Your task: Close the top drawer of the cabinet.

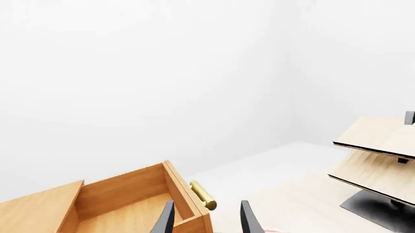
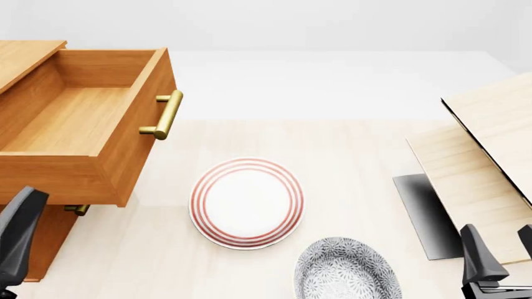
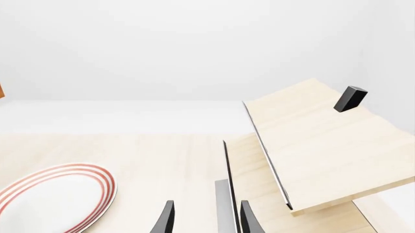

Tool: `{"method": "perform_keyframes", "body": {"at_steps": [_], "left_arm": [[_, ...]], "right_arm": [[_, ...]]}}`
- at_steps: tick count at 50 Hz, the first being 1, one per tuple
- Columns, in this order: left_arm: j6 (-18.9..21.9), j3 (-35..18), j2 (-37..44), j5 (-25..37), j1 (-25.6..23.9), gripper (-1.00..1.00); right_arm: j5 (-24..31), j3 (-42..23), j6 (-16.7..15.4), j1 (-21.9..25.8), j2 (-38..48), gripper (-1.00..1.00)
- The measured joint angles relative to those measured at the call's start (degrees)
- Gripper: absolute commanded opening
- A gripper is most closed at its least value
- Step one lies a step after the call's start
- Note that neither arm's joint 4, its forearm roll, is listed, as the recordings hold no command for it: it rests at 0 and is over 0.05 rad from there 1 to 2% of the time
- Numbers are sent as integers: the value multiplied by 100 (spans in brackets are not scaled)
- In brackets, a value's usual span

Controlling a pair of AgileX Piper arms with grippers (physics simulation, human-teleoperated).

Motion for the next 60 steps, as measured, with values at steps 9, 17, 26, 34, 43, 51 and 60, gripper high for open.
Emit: {"method": "perform_keyframes", "body": {"at_steps": [9, 17, 26, 34, 43, 51, 60], "left_arm": [[282, -357, 663, -492, -844, 100], [478, -621, 1221, -963, -1469, 100], [671, -950, 1893, -1443, -2133, 100], [780, -1309, 2535, -1701, -2637, 100], [943, -1660, 3118, -2020, -3074, 100], [1107, -1941, 3594, -2241, -3340, 100], [1291, -2159, 4053, -2451, -3547, 100]], "right_arm": [[-2, 2, 0, -1, 0, 100], [-3, 4, 0, -1, 0, 100], [-4, 4, 0, -2, 0, 100], [-4, 4, 0, -2, 0, 100], [-4, 4, 0, -2, 0, 100], [-4, 4, 0, -2, 0, 100], [-4, 4, 0, -1, 0, 100]]}}
